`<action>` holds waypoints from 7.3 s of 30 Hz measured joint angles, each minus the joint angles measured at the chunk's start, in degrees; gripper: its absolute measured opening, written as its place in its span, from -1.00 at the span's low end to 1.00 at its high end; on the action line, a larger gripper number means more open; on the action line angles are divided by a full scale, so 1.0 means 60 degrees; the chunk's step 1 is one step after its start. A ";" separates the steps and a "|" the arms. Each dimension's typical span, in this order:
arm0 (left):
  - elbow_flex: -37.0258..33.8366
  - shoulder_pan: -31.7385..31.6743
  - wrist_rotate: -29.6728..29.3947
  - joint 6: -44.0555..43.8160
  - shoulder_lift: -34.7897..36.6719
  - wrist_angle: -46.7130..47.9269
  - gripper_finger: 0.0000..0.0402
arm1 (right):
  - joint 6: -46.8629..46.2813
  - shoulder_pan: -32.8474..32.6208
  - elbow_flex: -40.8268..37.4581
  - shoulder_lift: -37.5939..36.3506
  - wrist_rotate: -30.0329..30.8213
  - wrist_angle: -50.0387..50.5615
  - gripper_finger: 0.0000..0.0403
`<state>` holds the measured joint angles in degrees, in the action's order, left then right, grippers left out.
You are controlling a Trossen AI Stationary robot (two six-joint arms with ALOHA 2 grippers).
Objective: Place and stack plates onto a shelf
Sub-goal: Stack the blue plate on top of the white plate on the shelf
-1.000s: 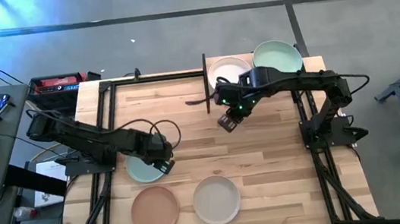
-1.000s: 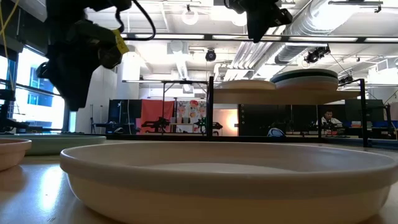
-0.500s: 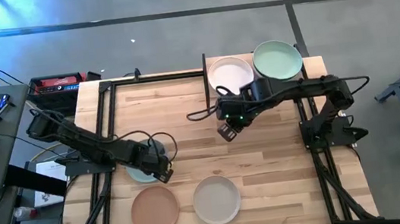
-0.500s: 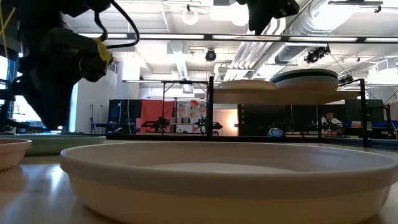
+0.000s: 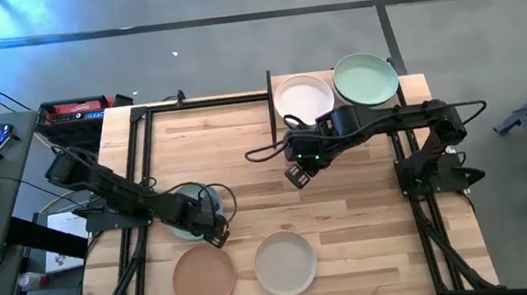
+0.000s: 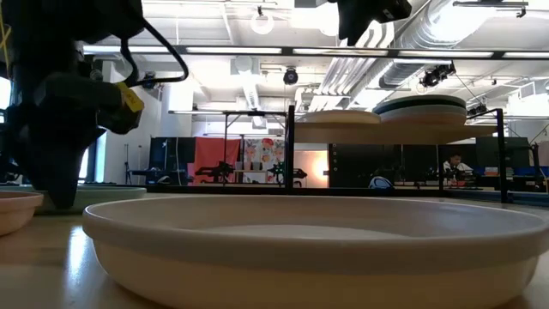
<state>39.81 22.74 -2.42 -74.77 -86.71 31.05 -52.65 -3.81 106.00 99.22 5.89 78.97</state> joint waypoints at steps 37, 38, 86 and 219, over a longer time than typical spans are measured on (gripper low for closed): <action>0.4316 -0.0868 -0.2782 1.1197 0.0061 0.4287 -1.00 | 0.2460 0.1674 0.0000 0.0004 0.0004 -0.1760 -0.73; 0.4480 -0.0922 -0.2948 1.1666 0.0061 0.4363 -1.00 | 0.2608 0.1761 0.0000 0.0004 0.0004 -0.1851 -0.73; 0.5637 -0.2612 -0.5431 1.9920 0.0051 0.3589 -1.00 | 0.4535 0.3282 0.0004 0.0492 -0.0007 -0.3782 -0.45; 0.6259 -0.4693 -0.5127 1.2241 0.0069 0.2273 -0.43 | 0.7277 0.8484 0.0000 0.0217 -0.1789 -0.1134 -0.51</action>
<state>77.36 -5.41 -33.18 -1.32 -86.30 44.69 -8.99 47.09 106.00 100.52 -4.85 72.17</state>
